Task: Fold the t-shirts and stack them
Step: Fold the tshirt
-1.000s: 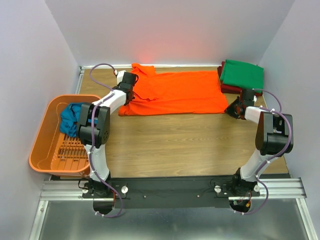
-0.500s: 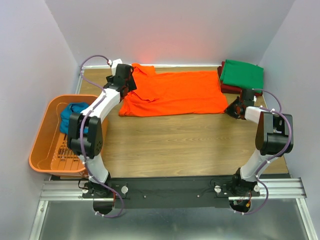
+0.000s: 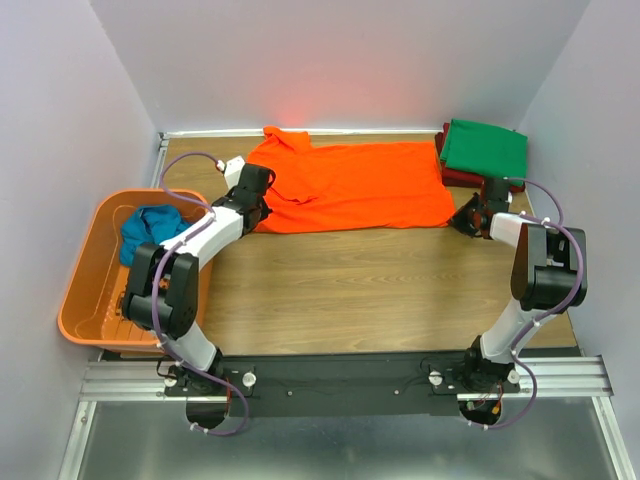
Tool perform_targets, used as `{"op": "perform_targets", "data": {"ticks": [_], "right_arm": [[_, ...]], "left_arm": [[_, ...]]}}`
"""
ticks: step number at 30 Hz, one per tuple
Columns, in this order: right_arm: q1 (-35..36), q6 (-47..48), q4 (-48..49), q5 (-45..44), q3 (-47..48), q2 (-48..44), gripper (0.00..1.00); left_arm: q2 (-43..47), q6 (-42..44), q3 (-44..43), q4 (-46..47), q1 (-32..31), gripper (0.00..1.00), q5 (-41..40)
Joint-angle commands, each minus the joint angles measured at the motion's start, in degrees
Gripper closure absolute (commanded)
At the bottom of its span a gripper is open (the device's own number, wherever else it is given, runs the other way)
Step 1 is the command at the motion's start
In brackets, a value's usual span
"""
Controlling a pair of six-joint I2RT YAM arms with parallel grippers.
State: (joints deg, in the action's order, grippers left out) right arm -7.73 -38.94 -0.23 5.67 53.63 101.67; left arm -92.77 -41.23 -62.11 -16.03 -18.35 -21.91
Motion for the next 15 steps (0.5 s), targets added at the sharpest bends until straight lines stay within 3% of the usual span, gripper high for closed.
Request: {"op": "perform_targets", "data": {"ticks": [1, 15], "right_arm": [[-0.54, 0.36, -0.47, 1.1, -0.01, -0.68, 0.94], [-0.54, 0.53, -0.39, 1.01, -0.19, -0.07, 0.95]], "left_arm": [[-1.71, -2.45, -0.38, 1.79, 0.16, 0.84, -3.66], [-15.24, -5.96, -6.18, -5.32, 0.86, 0.85, -14.03]]}}
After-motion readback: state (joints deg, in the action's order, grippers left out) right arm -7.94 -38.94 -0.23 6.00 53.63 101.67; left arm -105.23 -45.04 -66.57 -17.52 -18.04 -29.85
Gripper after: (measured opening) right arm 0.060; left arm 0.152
